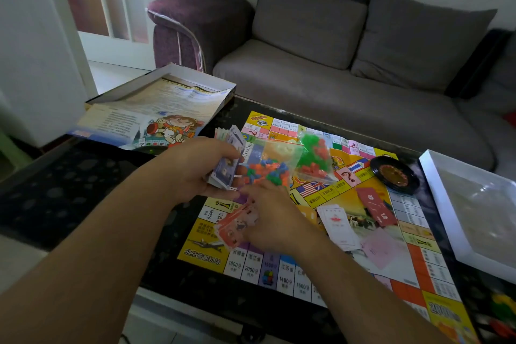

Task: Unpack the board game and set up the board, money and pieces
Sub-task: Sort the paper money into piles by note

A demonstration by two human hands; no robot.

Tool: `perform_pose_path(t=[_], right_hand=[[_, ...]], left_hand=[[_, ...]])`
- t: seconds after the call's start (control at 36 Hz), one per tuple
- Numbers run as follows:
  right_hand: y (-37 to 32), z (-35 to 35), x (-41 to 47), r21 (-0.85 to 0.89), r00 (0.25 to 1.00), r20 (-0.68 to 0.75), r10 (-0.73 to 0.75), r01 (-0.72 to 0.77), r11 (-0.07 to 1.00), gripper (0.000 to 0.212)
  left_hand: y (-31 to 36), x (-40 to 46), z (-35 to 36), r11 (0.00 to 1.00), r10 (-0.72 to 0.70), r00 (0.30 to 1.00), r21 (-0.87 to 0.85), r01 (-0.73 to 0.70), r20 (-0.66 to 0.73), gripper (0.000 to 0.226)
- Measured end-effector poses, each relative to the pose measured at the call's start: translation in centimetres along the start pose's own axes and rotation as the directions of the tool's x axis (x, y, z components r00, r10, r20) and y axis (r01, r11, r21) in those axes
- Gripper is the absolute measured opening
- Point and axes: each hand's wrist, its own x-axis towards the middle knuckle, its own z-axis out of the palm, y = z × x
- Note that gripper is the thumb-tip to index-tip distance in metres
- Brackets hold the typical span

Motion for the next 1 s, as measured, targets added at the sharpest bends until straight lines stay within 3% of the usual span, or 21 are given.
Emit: perform_pose_path(t=[0.06,0.31,0.5,0.61,0.69,0.86,1.0], right_hand=[[-0.1,0.0,0.1,-0.013,1.0,-0.005,0.022,-0.022,1.0,0.08],[-1.0,1.0,0.0,0.066,0.993,-0.048,0.111,-0.108,0.992,0.058],[-1.3,1.2,-1.1,0.04,0.997,-0.043,0.057,-0.055,0.998,0.044],[-1.3,1.9,-2.7,-0.078,0.991,-0.074,-0.113,0.107,0.991,0.058],[-1.2,3.7,-4.6,-0.206,0.944,-0.158,-0.291,0.256,0.944,0.052],[-1.4,4.7,-8.3,-0.191,0.952,-0.115,-0.284,0.26,0.947,0.075],[-1.3,5.4,-10.3,-0.148,0.951,-0.061,-0.304,0.292,0.945,0.079]], left_hand=[[0.0,0.0,0.0,1.0,0.002,1.0,0.006,-0.002,-0.006,0.015],[-0.1,0.2,-0.1,1.0,0.008,1.0,0.008,-0.008,-0.012,0.015],[-0.2,0.1,0.0,0.999,0.021,1.0,0.028,-0.02,-0.008,0.016],[0.0,0.0,0.1,0.999,0.021,1.0,0.03,-0.021,-0.012,0.014],[0.1,0.1,0.0,0.999,0.028,1.0,0.043,-0.027,-0.01,0.015],[-0.1,0.1,0.5,0.997,0.031,0.999,0.069,-0.03,-0.01,0.012],[-0.4,0.0,1.1,0.996,0.031,0.999,0.084,-0.032,0.014,0.013]])
